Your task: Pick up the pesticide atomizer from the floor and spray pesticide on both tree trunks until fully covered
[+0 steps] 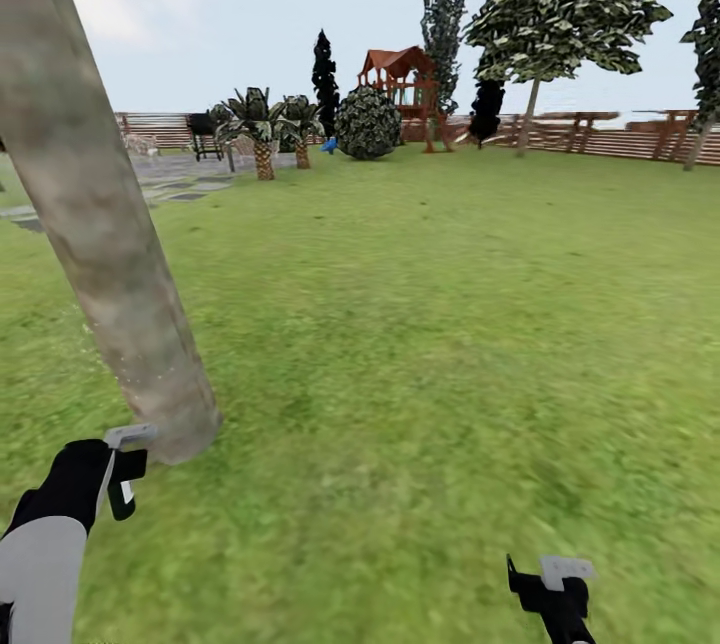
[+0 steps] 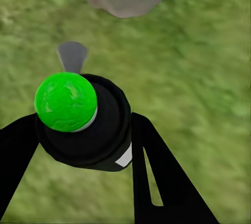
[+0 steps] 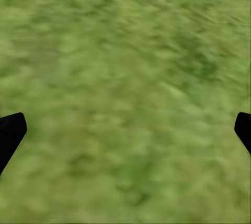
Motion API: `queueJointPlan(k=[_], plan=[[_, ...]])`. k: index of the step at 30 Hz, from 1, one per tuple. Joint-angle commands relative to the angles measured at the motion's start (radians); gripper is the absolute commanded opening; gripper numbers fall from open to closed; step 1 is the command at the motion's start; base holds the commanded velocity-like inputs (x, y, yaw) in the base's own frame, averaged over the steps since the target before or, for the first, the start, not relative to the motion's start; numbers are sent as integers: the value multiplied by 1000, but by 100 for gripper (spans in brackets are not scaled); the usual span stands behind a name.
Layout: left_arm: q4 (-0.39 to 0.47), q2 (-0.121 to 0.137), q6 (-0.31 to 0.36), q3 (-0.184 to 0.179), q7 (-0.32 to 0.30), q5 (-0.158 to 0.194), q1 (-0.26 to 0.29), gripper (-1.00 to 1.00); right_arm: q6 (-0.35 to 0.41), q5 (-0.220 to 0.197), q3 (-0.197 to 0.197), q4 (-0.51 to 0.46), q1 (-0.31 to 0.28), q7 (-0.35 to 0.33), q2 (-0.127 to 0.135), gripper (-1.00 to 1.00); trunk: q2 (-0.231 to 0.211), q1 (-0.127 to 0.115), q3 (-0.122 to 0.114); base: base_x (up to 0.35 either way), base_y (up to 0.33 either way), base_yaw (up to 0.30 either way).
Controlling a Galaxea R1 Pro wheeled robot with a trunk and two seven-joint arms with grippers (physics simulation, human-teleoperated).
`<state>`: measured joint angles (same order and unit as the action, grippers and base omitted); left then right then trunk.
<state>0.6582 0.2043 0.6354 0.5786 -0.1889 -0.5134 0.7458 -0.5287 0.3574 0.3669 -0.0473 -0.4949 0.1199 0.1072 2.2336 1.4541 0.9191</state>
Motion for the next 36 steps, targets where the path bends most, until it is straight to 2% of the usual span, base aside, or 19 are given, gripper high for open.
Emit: queueJointPlan(k=[1, 7, 23, 28, 36], plan=[[1, -1, 3, 4, -9, -10, 1, -100, -3, 11, 4, 1, -1, 6, 0, 100, 0, 0, 1, 206, -221, 277], [1, -2, 3, 3, -7, -11, 1, -100, -3, 11, 4, 1, -1, 6, 0, 100, 0, 0, 1, 169, -233, 211], [1, -2, 1, 6, -4, -10, 1, -100, -3, 10, 4, 1, -1, 6, 0, 100, 0, 0, 1, 54, -274, 14], [4, -1, 0, 12, -4, -10, 1, -100, -4, 11, 4, 1, -1, 6, 0, 100, 0, 0, 1, 195, -225, 214], [0, -8, 2, 5, -11, -2, 18, -100, -2, 9, 4, -2, -1, 6, 2, 100, 0, 0, 1, 20, -17, 276]])
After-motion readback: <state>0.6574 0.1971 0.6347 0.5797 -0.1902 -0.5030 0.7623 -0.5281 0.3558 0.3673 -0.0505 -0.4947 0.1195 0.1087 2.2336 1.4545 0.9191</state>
